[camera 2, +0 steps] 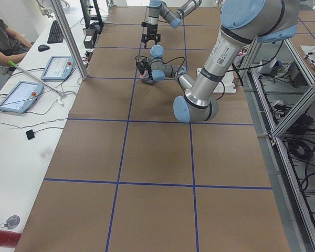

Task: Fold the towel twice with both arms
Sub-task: 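Open the left gripper and draw it back while the right gripper approaches the towel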

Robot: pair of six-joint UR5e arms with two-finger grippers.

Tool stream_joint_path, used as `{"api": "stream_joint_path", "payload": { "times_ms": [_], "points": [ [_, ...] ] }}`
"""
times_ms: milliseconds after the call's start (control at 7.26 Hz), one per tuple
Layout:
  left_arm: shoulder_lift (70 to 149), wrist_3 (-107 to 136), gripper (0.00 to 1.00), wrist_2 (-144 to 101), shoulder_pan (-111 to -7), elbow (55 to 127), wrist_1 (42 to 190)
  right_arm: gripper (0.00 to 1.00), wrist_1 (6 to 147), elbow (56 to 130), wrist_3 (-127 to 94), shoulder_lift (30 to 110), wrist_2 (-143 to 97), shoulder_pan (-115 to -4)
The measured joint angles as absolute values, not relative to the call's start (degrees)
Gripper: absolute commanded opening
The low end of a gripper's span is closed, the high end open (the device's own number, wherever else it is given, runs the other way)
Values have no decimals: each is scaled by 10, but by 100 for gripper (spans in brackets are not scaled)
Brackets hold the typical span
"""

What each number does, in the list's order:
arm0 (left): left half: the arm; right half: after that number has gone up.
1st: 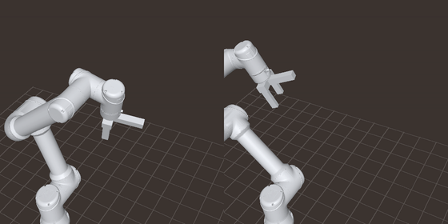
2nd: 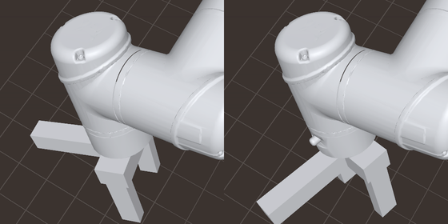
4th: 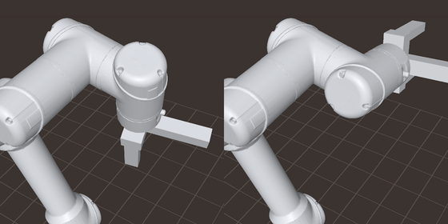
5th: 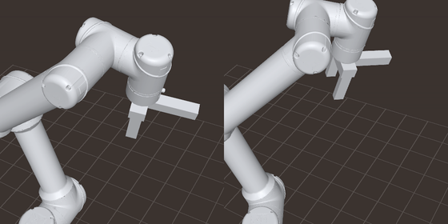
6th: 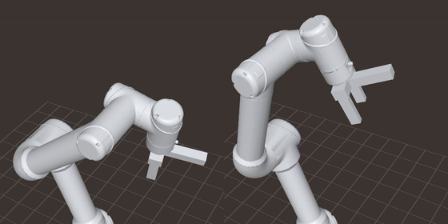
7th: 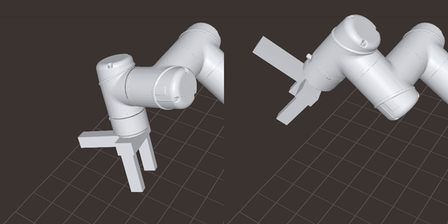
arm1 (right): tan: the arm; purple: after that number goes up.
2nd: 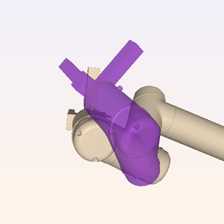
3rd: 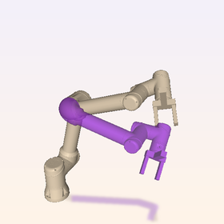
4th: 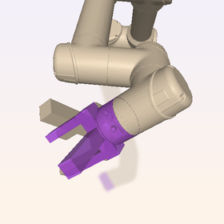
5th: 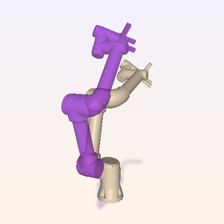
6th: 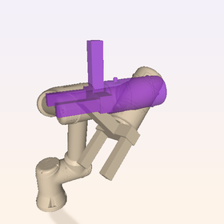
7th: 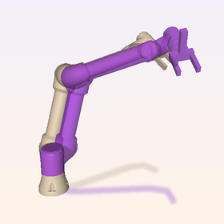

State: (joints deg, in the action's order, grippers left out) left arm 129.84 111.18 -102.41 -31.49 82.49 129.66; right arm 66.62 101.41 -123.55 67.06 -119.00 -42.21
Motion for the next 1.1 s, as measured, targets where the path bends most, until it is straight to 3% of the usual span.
{"api": "stream_joint_path", "payload": {
  "times_ms": [551,826,1102],
  "points": [
    [1176,1109,100,-1065,-342,956,1294,100,663,898,-1190,566,-1158,-413],
    [1154,1109,100,-1067,-346,978,1293,86,661,835,-1119,508,-1141,-400],
    [1150,1109,100,-1067,-349,981,1293,81,661,814,-1019,491,-1133,-379]
  ]
}}
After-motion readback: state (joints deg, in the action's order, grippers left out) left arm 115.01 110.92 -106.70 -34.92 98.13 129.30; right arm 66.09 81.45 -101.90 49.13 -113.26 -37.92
